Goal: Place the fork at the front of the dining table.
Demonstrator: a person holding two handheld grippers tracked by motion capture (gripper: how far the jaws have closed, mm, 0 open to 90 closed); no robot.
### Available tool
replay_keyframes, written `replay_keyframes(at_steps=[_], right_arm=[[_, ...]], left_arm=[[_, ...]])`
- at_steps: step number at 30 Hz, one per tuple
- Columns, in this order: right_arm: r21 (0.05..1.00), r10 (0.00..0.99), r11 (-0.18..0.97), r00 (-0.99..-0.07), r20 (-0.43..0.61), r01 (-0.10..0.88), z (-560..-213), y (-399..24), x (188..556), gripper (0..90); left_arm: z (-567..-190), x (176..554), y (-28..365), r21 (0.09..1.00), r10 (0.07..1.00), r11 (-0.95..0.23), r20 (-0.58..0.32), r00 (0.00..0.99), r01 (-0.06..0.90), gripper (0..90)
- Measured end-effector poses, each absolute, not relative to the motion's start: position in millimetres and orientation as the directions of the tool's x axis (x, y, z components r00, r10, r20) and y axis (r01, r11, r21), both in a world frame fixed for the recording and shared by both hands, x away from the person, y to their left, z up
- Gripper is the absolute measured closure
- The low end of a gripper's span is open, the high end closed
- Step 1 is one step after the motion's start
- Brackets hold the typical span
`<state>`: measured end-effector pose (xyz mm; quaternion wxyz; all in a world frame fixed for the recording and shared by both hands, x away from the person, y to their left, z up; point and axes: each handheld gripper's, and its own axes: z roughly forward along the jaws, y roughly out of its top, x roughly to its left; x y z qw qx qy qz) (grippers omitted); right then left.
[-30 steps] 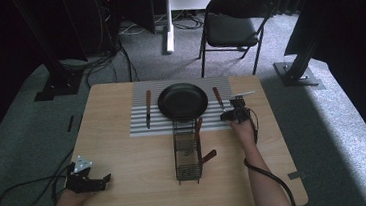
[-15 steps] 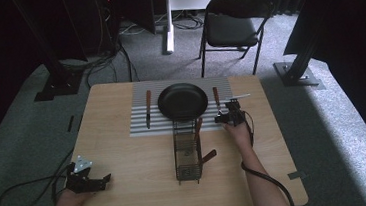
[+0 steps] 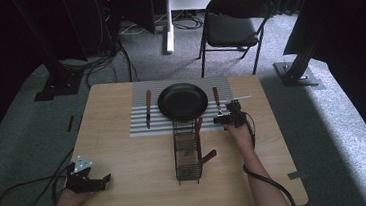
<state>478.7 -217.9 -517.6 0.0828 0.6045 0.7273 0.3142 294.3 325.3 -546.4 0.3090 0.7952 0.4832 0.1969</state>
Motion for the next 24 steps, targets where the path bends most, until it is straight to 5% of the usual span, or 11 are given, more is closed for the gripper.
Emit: replay_keyframes(at_steps=[9,24], right_arm=[[0.61,0.924,0.155,-0.333,0.189,0.777,-519,-216,465,14.2],[0.698,0.943,0.085,-0.284,0.174,0.71,-516,-235,434,12.3]], left_arm=[[-546,294,325,0.682,0.89,-0.342,0.014,0.456,0.646,0.0],[-546,294,325,0.682,0.89,-0.342,0.014,0.456,0.647,0.0]])
